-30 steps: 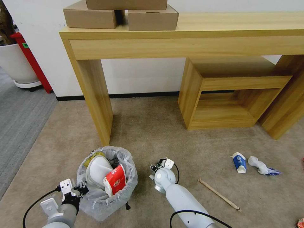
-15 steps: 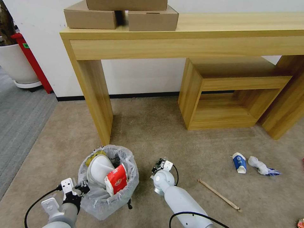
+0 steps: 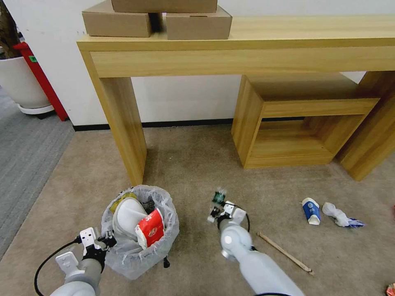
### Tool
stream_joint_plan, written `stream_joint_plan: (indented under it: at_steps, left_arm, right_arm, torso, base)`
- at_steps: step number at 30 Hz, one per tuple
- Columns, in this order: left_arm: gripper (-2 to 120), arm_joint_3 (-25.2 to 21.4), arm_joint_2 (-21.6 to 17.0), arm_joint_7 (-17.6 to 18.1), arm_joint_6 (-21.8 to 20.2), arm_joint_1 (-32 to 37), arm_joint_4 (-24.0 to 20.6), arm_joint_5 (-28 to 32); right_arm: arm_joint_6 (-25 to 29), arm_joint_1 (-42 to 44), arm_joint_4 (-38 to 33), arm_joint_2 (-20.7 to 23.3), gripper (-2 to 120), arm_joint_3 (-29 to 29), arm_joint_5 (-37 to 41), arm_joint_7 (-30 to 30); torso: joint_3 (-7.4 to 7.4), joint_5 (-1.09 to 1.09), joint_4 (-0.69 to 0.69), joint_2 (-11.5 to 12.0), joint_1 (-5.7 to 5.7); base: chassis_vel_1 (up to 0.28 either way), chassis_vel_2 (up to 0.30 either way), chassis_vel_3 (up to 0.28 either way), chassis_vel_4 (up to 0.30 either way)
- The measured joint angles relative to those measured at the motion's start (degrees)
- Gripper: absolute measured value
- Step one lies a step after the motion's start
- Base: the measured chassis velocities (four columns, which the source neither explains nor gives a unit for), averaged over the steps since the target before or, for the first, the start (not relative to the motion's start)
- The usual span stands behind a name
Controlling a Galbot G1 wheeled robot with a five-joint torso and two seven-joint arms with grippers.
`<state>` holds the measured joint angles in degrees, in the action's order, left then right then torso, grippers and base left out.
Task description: Pick up the trash bin and place the garbage on the floor into it.
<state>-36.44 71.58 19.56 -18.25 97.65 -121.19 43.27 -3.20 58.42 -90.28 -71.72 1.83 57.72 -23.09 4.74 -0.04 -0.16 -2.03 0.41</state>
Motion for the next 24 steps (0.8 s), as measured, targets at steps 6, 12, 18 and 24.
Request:
stream_joint_plan:
  at_steps: [6, 12, 18, 24]
  left_arm:
    - [0, 0.3, 0.7, 0.0, 0.0, -0.2, 0.1, -0.4]
    - [0, -0.1, 0.9, 0.0, 0.0, 0.4, -0.7, -0.7]
    - [0, -0.3, 1.0, 0.0, -0.2, 0.9, -1.6, -0.8]
    - [0, -0.1, 1.3, 0.1, -0.3, 0.8, -1.9, -1.1]
  right_arm:
    - [7.2, 1.2, -9.0, 7.1, 0, 1.9, -4.1, 8.1]
    - [13.6, 0.0, -16.2, 14.8, 0, 5.2, -7.3, 19.1]
    - [20.1, -5.2, -19.9, 19.9, 0, 11.4, -8.6, 32.5]
    - [23.5, -10.3, -20.7, 22.4, 0, 16.7, -8.3, 39.0]
  torso:
    - [0.0, 0.02, 0.02, 0.0, 0.0]
    - [0.0, 0.02, 0.02, 0.0, 0.0]
    - [0.0, 0.01, 0.03, 0.0, -0.01]
    - [0.0, 0.01, 0.03, 0.0, 0.0]
  base:
    - [0.0, 0.0, 0.0, 0.0]
    - [0.0, 0.0, 0.0, 0.0]
    - [0.0, 0.0, 0.0, 0.0]
    - [0.0, 0.0, 0.0, 0.0]
